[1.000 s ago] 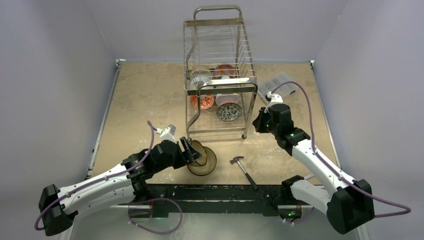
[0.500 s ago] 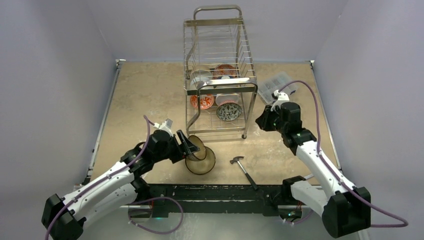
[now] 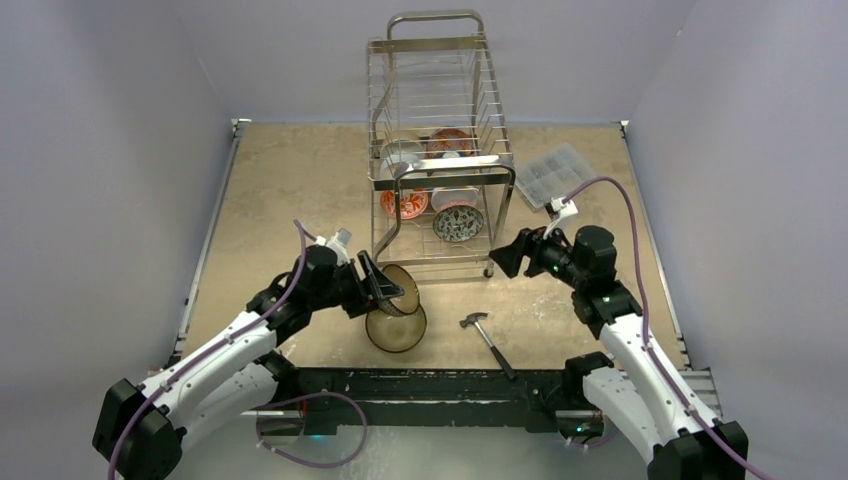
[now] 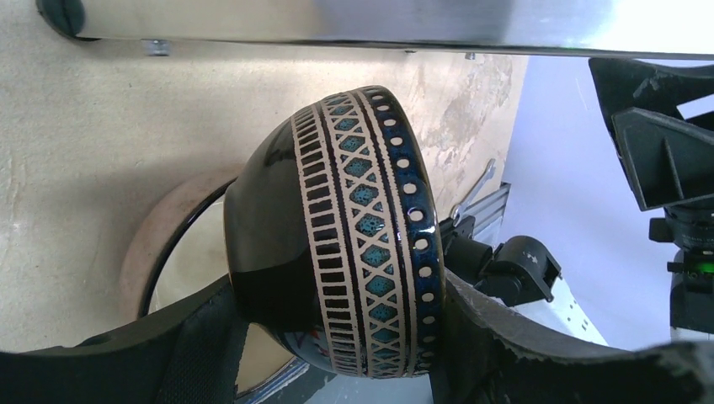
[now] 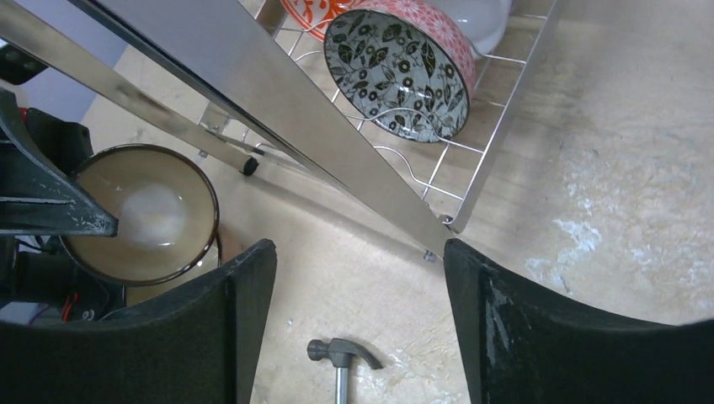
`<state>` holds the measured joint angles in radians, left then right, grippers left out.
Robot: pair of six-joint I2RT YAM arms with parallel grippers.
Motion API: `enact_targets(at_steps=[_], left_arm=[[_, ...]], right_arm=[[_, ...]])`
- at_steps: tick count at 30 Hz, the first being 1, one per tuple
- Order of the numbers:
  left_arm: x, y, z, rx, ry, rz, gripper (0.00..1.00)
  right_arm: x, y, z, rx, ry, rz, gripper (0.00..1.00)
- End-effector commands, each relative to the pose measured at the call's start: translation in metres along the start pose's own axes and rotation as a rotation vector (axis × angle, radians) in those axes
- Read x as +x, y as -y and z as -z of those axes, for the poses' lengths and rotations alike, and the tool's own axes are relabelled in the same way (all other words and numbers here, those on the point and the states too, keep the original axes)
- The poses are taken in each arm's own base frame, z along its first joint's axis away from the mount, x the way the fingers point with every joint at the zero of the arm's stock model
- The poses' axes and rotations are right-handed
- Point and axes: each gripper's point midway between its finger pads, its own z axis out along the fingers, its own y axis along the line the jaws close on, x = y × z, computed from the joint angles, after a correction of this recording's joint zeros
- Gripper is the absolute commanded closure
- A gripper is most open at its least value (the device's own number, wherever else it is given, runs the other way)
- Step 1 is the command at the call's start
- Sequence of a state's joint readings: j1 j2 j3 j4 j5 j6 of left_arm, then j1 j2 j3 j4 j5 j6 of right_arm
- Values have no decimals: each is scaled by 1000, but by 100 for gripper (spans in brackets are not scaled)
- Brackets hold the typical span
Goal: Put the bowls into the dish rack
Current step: Adjust the dish rack at the center of the board.
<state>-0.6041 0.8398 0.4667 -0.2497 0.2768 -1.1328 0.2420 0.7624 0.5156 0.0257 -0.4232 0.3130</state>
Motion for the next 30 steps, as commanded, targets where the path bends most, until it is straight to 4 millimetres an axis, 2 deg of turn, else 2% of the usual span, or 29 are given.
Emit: enact_targets(at_steps=[1, 7, 10, 16, 19, 20, 23, 30], left_arm=[[-18, 46, 12, 142, 49, -79, 100], [-19, 51, 19, 155, 57, -100, 100], [-21, 54, 23, 162, 74, -110, 100], [-28, 58, 34, 155, 120, -130, 100], [-31, 58, 41, 138, 142, -142, 100], [-32, 58, 43, 133, 147, -147, 100], [-36, 57, 51, 109, 171, -159, 100], [-44, 50, 69, 41, 233, -176, 100]], right_arm=[[-30, -17, -5, -85, 82, 64, 22], [-54, -28, -18, -154, 138, 127, 20], [-60, -28, -23, -151, 150, 144, 26], [-63, -24, -25, -140, 168, 190, 66], [-64, -15, -21, -72, 170, 168, 92], [-66, -8, -18, -23, 185, 149, 95], [-71, 11, -11, 110, 214, 99, 100], [-76, 32, 8, 268, 249, 53, 100]])
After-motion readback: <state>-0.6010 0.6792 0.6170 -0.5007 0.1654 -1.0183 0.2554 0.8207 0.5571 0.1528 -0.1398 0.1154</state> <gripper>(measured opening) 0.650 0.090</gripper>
